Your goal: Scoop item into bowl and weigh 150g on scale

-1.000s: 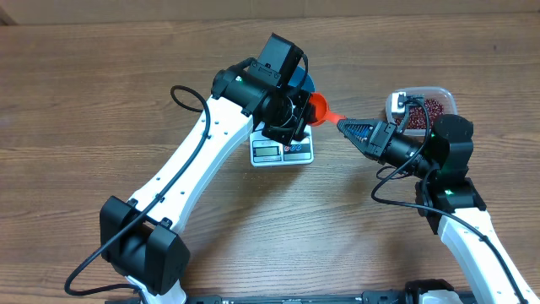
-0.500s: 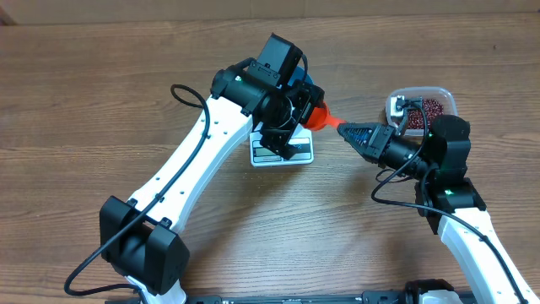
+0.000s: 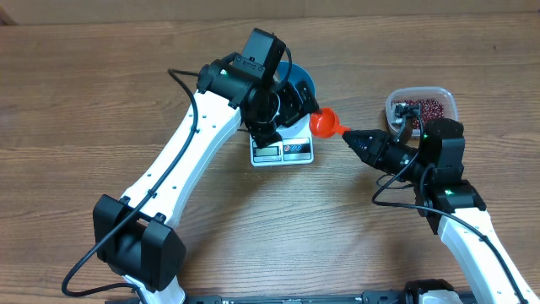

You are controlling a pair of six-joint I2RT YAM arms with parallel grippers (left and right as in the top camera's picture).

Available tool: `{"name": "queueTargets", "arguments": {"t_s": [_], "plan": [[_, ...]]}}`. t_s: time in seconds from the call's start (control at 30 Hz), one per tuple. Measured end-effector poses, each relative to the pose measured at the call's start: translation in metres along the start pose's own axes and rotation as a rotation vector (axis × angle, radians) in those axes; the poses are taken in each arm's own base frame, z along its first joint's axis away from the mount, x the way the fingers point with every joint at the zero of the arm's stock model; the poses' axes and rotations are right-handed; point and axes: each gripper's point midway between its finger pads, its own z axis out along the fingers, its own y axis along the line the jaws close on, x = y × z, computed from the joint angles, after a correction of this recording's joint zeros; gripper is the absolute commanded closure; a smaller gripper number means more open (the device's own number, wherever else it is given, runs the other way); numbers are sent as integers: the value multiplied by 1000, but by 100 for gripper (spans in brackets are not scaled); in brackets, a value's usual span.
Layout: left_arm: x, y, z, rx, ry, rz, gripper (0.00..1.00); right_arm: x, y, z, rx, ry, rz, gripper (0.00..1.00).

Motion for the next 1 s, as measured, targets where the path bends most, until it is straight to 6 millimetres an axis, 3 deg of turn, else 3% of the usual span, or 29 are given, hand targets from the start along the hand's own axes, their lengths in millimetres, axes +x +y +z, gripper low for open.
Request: {"name": "queueTargets", "arguments": {"t_s": [0.27, 0.47, 0.5, 0.53, 0.6, 0.63, 1.0], "plan": [[5, 29, -2, -129, 16, 283, 0, 8, -20, -3, 96, 16, 46, 96], [-7, 54, -7, -276, -35, 390, 2, 3, -28, -16, 184, -10, 57, 96], [-10, 56, -8, -291, -44, 401, 10, 1, -26, -18, 187, -17, 49, 96], [-12, 58, -9, -306, -54, 407, 28, -1, -25, -20, 188, -26, 41, 96], [-15, 61, -10, -326, -65, 429, 67, -2, -23, -21, 189, -34, 31, 96], [-16, 61, -11, -331, -69, 442, 95, -2, -24, -21, 193, -36, 28, 96], [-23, 61, -12, -363, -48, 763, 96, -1, -34, -24, 245, -43, 38, 96]]}}
